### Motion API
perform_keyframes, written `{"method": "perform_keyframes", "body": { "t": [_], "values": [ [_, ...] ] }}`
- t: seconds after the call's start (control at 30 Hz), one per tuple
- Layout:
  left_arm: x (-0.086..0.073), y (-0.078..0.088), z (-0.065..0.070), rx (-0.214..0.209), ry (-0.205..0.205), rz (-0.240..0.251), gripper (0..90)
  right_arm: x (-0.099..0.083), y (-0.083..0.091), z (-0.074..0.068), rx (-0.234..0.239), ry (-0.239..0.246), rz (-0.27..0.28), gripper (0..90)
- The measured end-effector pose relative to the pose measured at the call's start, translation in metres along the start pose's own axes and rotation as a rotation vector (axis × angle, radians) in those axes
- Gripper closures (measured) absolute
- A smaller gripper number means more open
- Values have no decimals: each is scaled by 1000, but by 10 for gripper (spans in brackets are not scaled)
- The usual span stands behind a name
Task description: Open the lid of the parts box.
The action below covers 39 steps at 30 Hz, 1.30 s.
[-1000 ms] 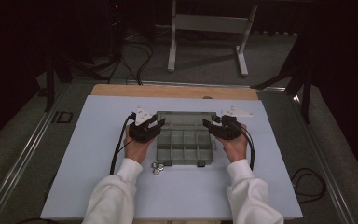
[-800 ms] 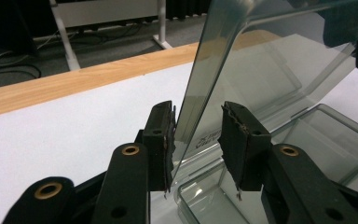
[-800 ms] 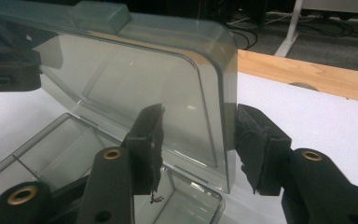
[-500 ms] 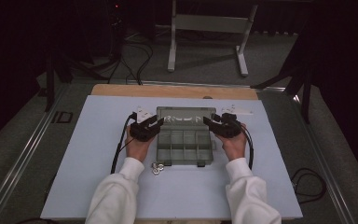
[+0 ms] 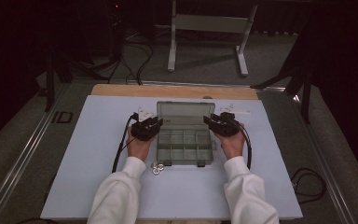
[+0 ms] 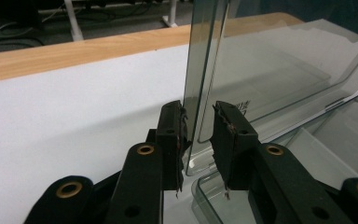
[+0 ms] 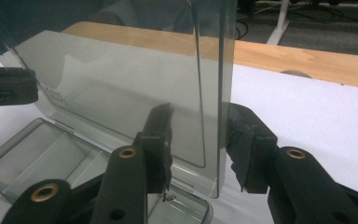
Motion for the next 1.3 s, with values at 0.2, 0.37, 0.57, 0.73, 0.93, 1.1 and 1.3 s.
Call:
{"method": "perform_keyframes", "body": {
  "t": [0.2, 0.37, 0.57, 0.73, 0.93, 1.1, 1.3],
  "values": [
    [-3, -5, -3, 5, 14, -17, 755, -7, -9, 3, -15, -20, -41, 635],
    [-5, -8, -4, 8, 21, -27, 765, -12, -13, 5, -16, -38, -58, 654],
    [-9, -12, -4, 23, 21, -45, 769, -18, -19, 6, -20, -48, -93, 653],
    [-14, -16, -6, 31, 5, -74, 770, -22, -23, 6, -27, -51, -118, 657],
    [-14, -17, -6, 31, 19, -75, 769, -29, -27, 8, -28, -52, -156, 670],
    [-14, -18, -8, 33, 26, -77, 768, -31, -28, 8, -25, -66, -150, 661],
    [-14, -19, -10, 33, 35, -77, 746, -32, -28, 9, -29, -71, -151, 622]
  ]
}}
Point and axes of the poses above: each handheld gripper's, and its own axes: y roughly backward along the jaws, x roughly out of its top, z roughly to its right, the point moved 5 cm from there along -y, roughly forward along the jaws, and after that the axes turned 6 degrees about y, right-handed, at the moved point
